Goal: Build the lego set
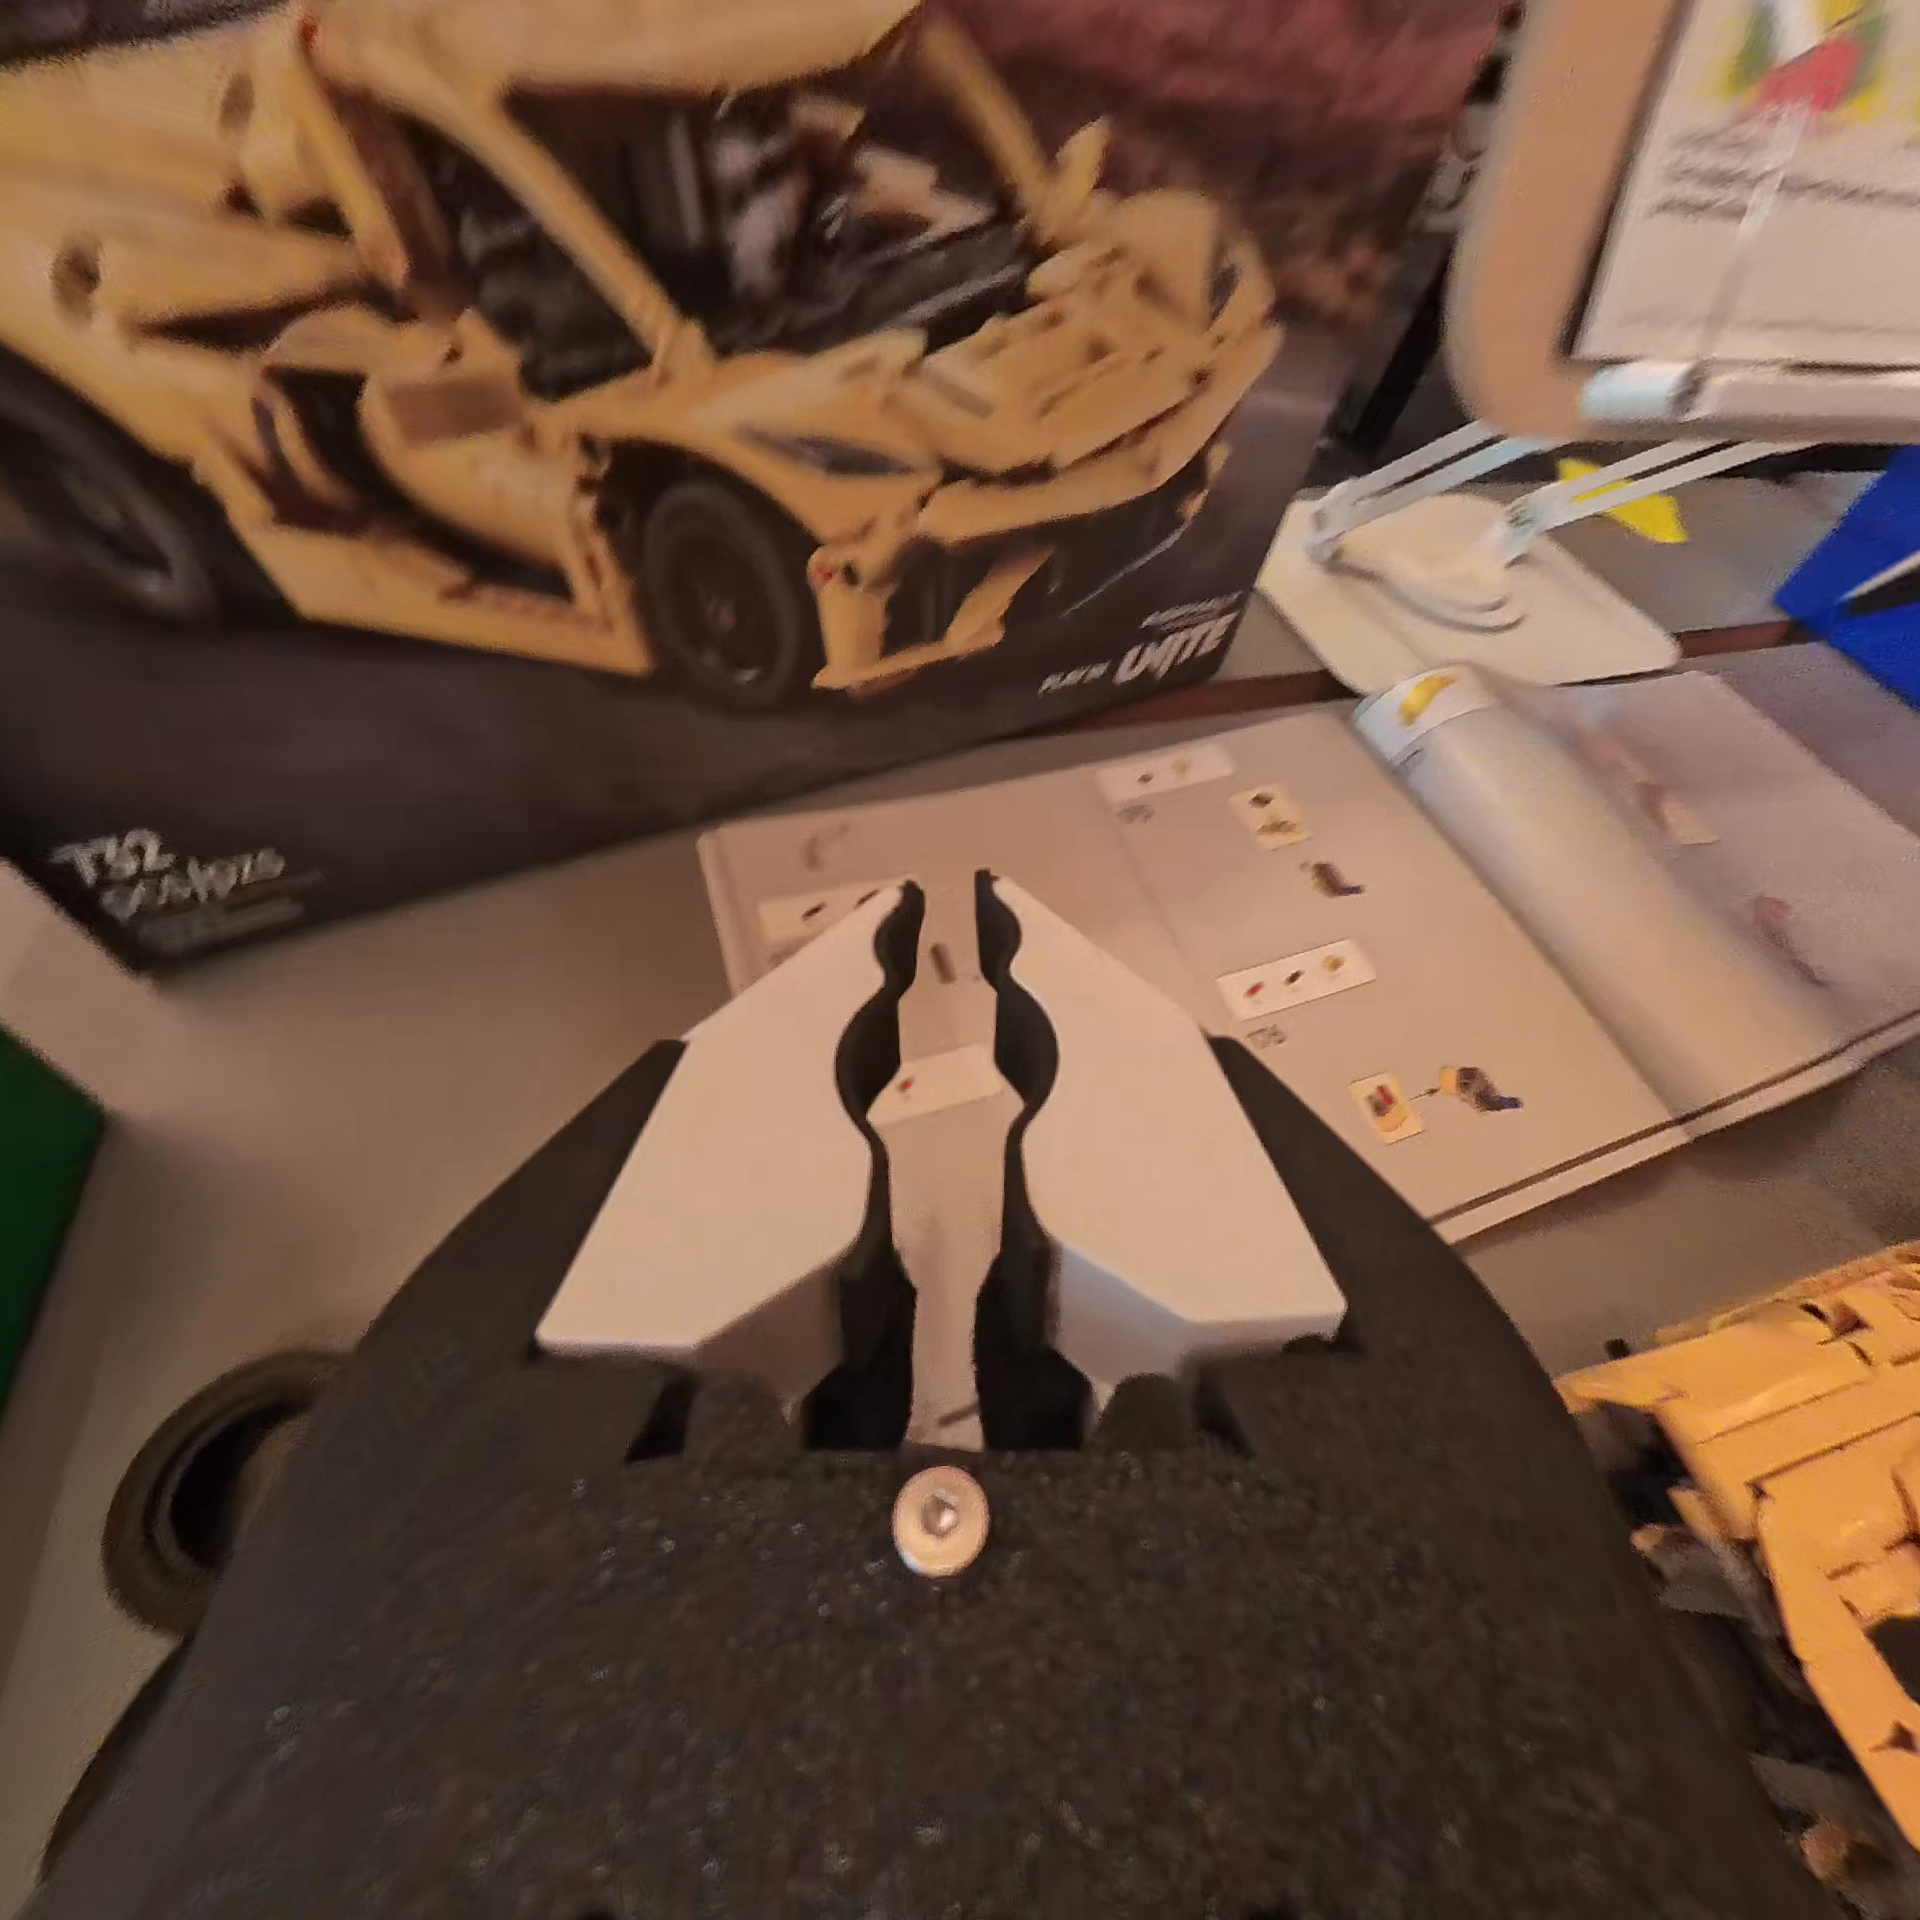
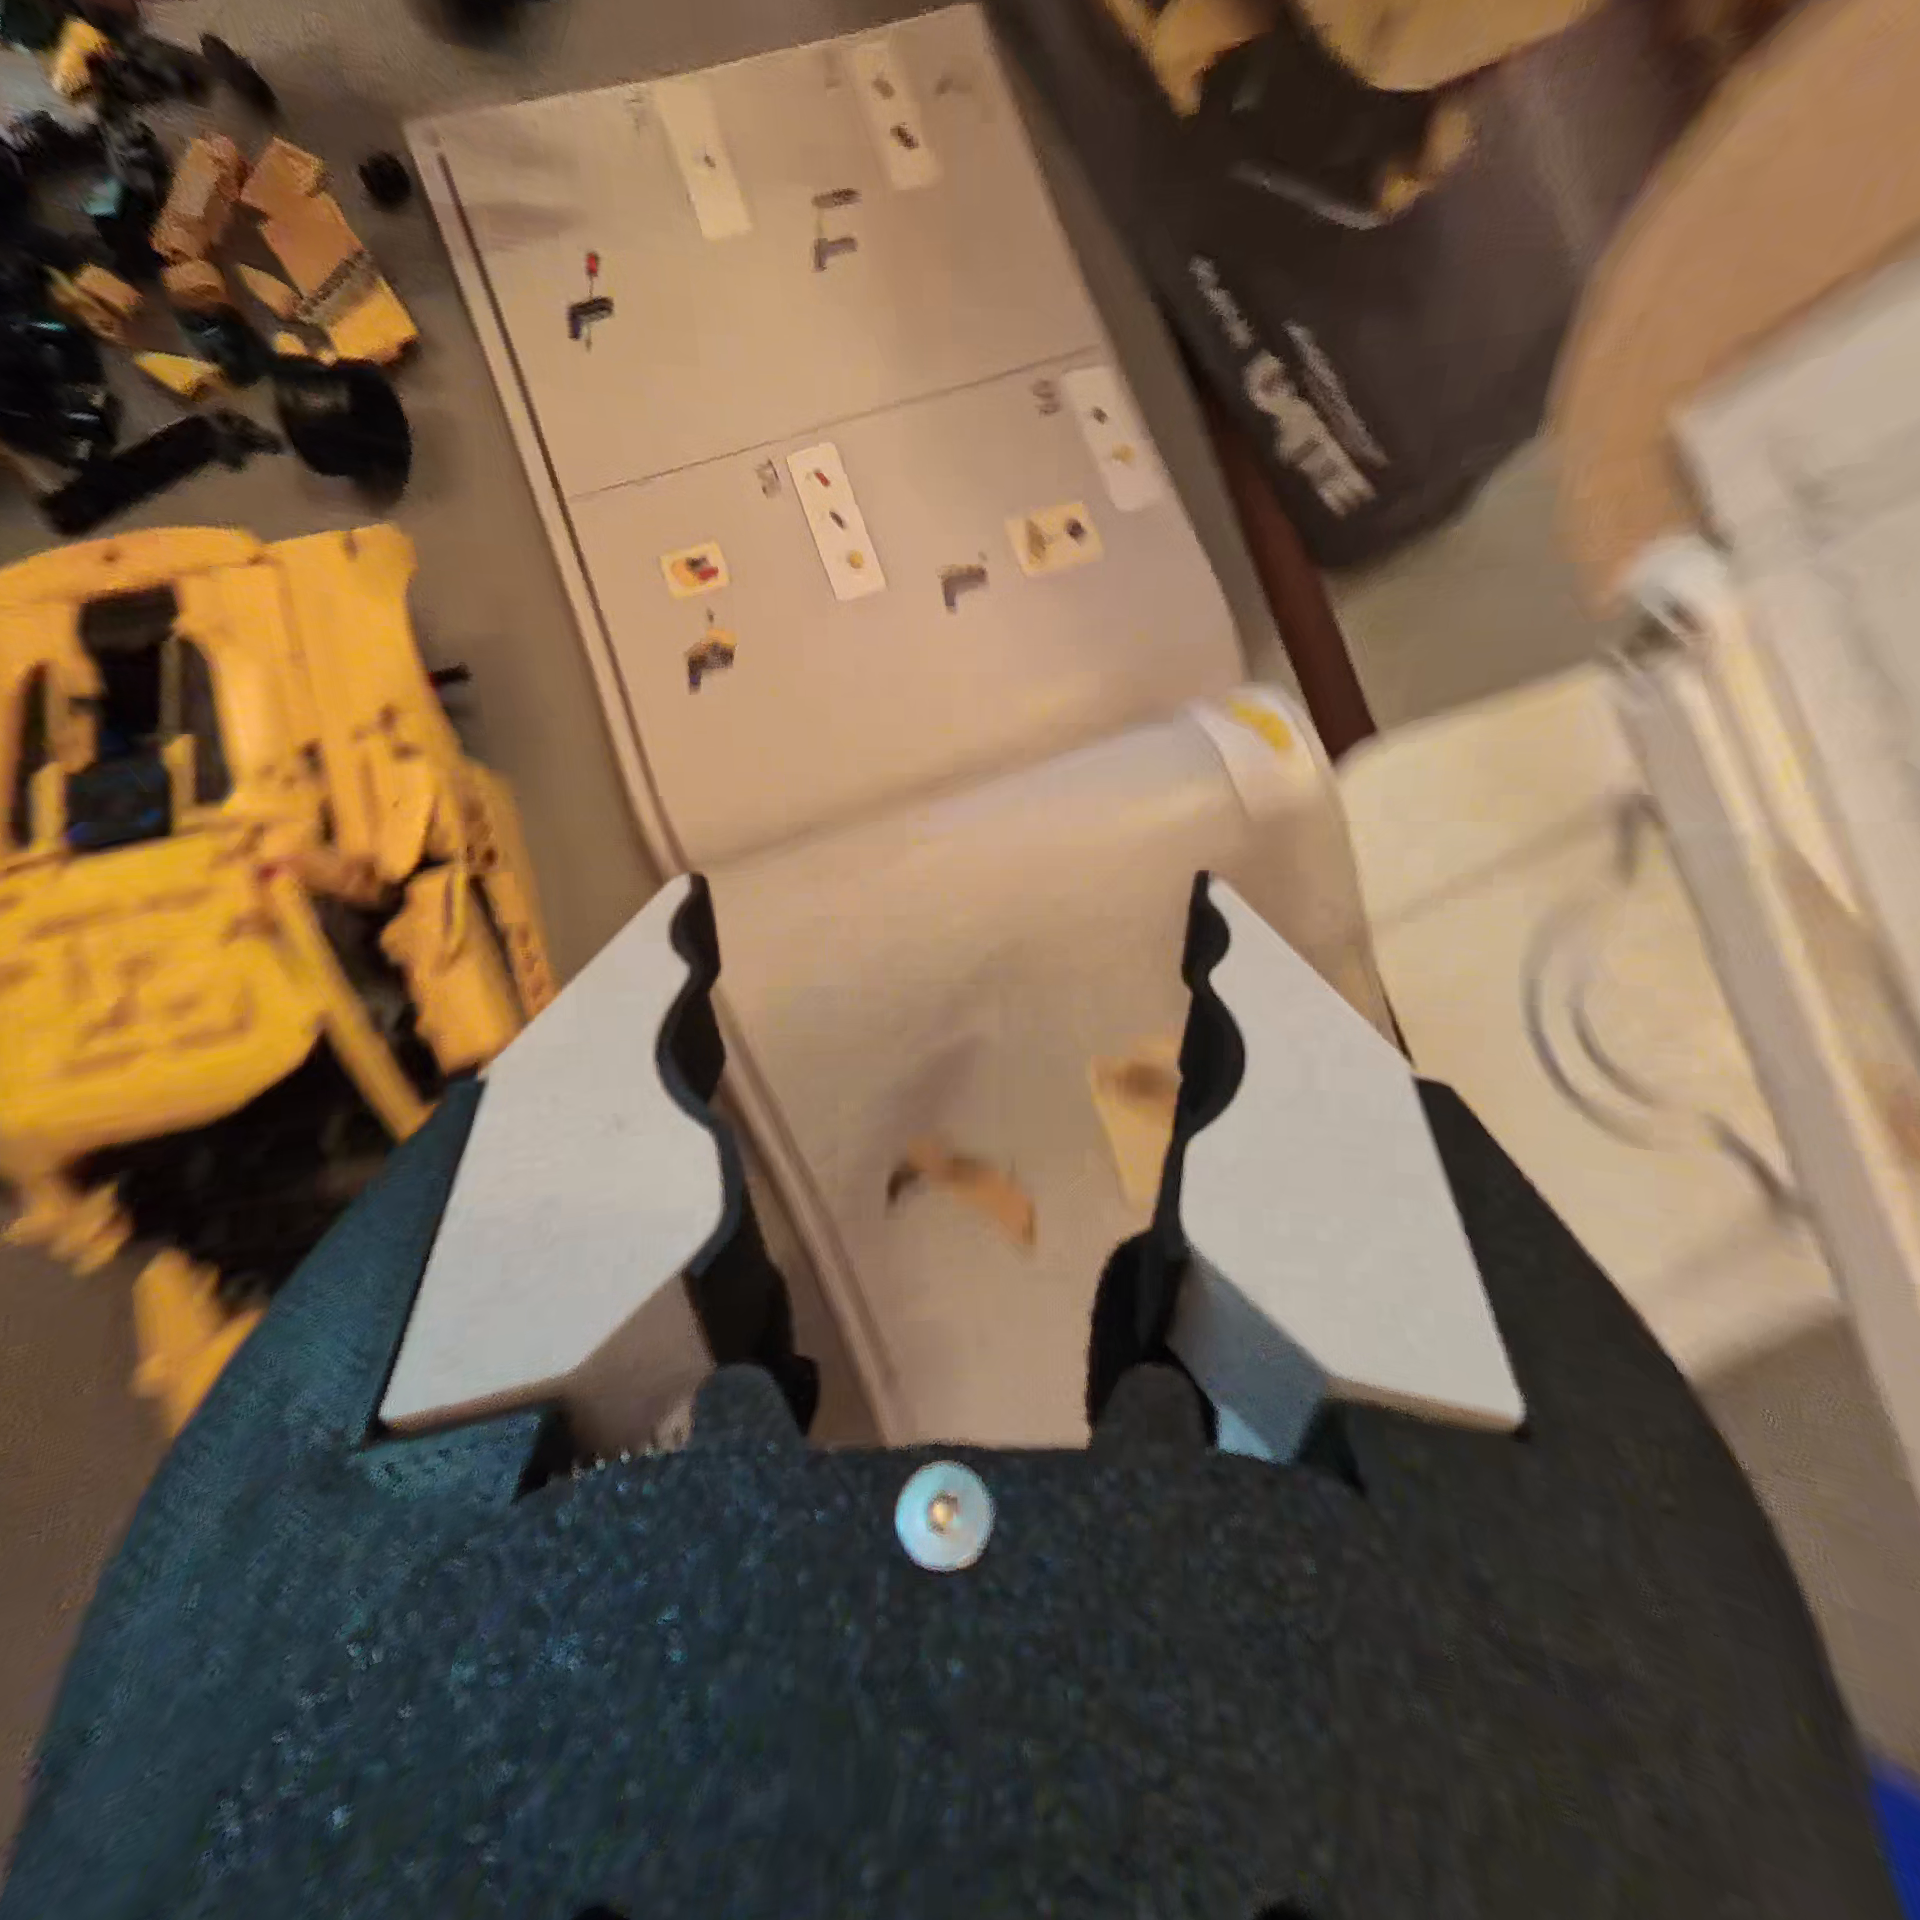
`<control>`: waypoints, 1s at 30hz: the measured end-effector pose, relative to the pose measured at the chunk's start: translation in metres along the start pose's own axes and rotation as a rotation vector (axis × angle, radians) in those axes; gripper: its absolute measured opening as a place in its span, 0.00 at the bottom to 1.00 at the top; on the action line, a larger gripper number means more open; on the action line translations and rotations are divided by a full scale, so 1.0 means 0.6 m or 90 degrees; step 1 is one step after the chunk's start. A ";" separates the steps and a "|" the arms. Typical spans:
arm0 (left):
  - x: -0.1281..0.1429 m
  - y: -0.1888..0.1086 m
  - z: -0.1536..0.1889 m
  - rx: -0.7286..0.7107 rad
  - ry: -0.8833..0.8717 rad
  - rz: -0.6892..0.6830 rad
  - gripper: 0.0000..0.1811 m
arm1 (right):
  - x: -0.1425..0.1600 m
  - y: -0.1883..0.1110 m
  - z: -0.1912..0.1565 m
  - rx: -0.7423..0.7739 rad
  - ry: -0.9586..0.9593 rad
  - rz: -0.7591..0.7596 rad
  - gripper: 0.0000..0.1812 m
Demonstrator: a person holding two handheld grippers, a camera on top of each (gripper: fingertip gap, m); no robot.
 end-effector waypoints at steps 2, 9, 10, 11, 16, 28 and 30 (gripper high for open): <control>-0.011 -0.002 0.021 0.024 0.029 0.035 0.07 | 0.076 -0.091 -0.010 0.029 0.059 -0.004 0.38; -0.016 0.017 0.072 0.079 0.084 0.060 0.11 | 0.424 -0.212 -0.132 0.061 0.354 0.030 0.32; -0.016 0.018 0.077 0.081 0.087 0.063 0.12 | 0.469 -0.210 -0.153 0.085 0.375 0.025 0.29; -0.016 0.020 0.082 0.086 0.089 0.067 0.12 | 0.508 -0.207 -0.174 0.103 0.399 0.028 0.29; -0.016 0.024 0.099 0.120 0.076 0.074 0.12 | 0.608 -0.184 -0.241 0.107 0.488 0.069 0.26; -0.004 0.035 0.103 0.128 0.085 0.056 0.12 | 0.567 -0.141 -0.256 0.097 0.374 0.069 0.10; -0.004 0.036 0.106 0.134 0.083 0.054 0.12 | 0.557 -0.132 -0.255 0.095 0.361 0.058 0.10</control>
Point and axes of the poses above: each gripper's, where its closed fingertips meet, y out along the fingers, x out of its underside, z = x × y across the jaws, the point moved 7 cm from there along -y, back along the fingers, and after that the axes turned 11 degrees about -z, right-handed, at the moved point
